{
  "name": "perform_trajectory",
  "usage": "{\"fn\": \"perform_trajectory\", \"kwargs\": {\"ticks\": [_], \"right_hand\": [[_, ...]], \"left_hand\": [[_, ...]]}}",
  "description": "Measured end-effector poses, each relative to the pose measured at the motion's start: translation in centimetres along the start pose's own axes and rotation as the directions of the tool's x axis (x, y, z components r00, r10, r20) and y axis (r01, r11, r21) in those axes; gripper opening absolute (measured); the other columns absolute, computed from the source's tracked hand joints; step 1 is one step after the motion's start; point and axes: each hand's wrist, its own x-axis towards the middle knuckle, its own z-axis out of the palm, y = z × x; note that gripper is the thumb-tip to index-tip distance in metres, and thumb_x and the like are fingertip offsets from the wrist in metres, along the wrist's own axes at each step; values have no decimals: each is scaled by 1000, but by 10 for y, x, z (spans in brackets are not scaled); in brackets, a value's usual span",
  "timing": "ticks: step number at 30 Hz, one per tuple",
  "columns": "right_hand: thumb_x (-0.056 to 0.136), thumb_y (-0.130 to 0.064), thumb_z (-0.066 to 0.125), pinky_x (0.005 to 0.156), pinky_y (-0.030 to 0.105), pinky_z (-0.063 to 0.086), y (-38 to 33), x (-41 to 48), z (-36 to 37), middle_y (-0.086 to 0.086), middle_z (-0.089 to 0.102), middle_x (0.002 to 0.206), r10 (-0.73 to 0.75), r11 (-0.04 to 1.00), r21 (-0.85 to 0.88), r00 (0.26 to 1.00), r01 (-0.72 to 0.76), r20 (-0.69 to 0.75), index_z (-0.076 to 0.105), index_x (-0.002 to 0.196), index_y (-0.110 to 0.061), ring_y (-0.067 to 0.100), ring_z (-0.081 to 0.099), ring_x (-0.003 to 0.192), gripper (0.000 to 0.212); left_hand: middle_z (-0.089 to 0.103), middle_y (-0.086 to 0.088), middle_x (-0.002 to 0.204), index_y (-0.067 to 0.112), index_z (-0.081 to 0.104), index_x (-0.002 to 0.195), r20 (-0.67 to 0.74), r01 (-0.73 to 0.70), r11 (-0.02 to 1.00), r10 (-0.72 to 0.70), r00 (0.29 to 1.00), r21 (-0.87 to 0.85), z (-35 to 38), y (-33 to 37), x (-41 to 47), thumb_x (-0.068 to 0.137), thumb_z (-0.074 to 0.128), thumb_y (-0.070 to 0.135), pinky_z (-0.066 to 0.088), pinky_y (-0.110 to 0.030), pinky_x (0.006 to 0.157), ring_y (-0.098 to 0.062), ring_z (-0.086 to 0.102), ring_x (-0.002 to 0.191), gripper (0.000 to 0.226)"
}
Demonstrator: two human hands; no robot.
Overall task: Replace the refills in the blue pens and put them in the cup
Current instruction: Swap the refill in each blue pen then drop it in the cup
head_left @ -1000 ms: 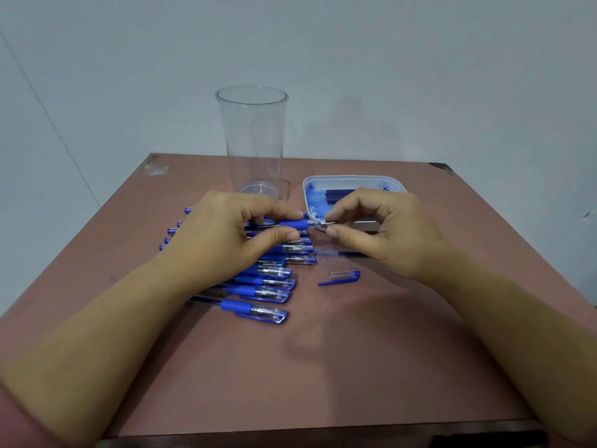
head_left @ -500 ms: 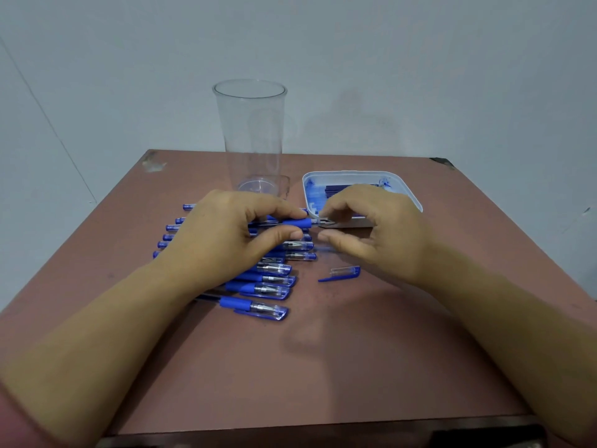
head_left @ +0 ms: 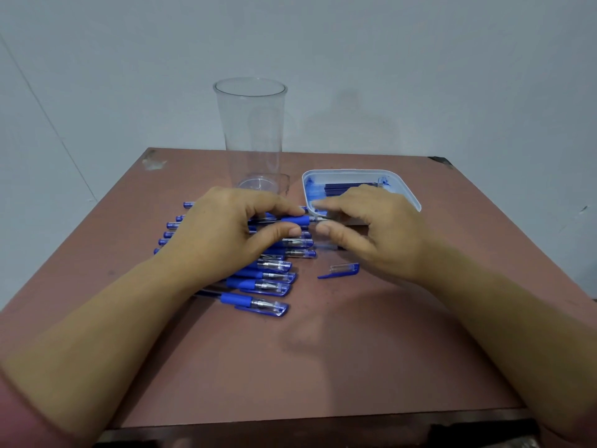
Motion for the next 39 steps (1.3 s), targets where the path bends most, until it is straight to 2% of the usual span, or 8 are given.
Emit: {"fn": "perform_trajectory", "kwargs": {"ticks": [2,6,14,20,24,32,36,39], "right_hand": [[85,-42,68,83,11,43,1,-1,-1,-18,59,93,62,995,81,998,-61,-8,62,122,-24,1,57,89,41],[88,-28,68,76,22,45,-1,3,1,-14,61,85,20,999,34,1000,-19,-22,67,95,-20,6,56,81,11],[83,-30,74,77,17,47,2,2,0,-15,63,88,84,992,98,996,-83,-9,68,97,-24,5,59,85,16],[92,-45,53,67,28,45,0,1,2,-6,62,76,103,989,102,994,-106,30,67,84,-19,12,57,74,30],[83,-35,73,73,11,45,-1,1,1,-12,63,87,120,972,202,993,-122,22,63,93,-29,6,60,84,15],[95,-39,50,62,22,42,1,2,4,-4,59,70,57,992,117,998,-56,-4,67,80,-14,13,55,68,33],[85,-42,67,72,11,45,0,3,2,-13,62,86,110,970,215,994,-113,26,64,93,-28,6,60,84,16],[86,-26,71,73,11,42,1,3,2,-7,63,83,17,993,114,998,-11,-53,67,91,-16,7,57,78,12]], "left_hand": [[62,38,80,43,72,101,-1,11,1000,-11,1000,18,0,-1,1,81,66,48,42,-6,68,11,59,78,22],[55,48,78,43,71,99,10,6,1000,-7,1000,21,-1,0,1,81,71,46,40,-4,68,14,58,77,18],[60,38,76,45,69,99,2,14,1000,-14,1000,0,-1,2,1,81,69,46,41,-6,67,6,60,76,18],[58,42,85,39,73,101,7,-22,1000,22,1000,14,-1,2,1,81,67,45,42,-5,72,18,57,80,21],[57,42,85,43,70,100,-9,-19,1000,19,1000,1,0,2,2,80,67,44,41,-4,71,16,57,80,20],[62,35,87,42,71,100,-38,-40,999,40,998,-2,0,5,2,80,70,42,50,-18,73,12,61,83,20],[66,31,90,40,72,101,-39,-18,1000,18,999,6,0,3,2,81,68,43,53,-21,73,8,62,82,20],[63,34,87,42,70,101,-37,-16,1000,16,999,0,-1,3,2,81,68,44,49,-14,72,11,60,81,20]]}}
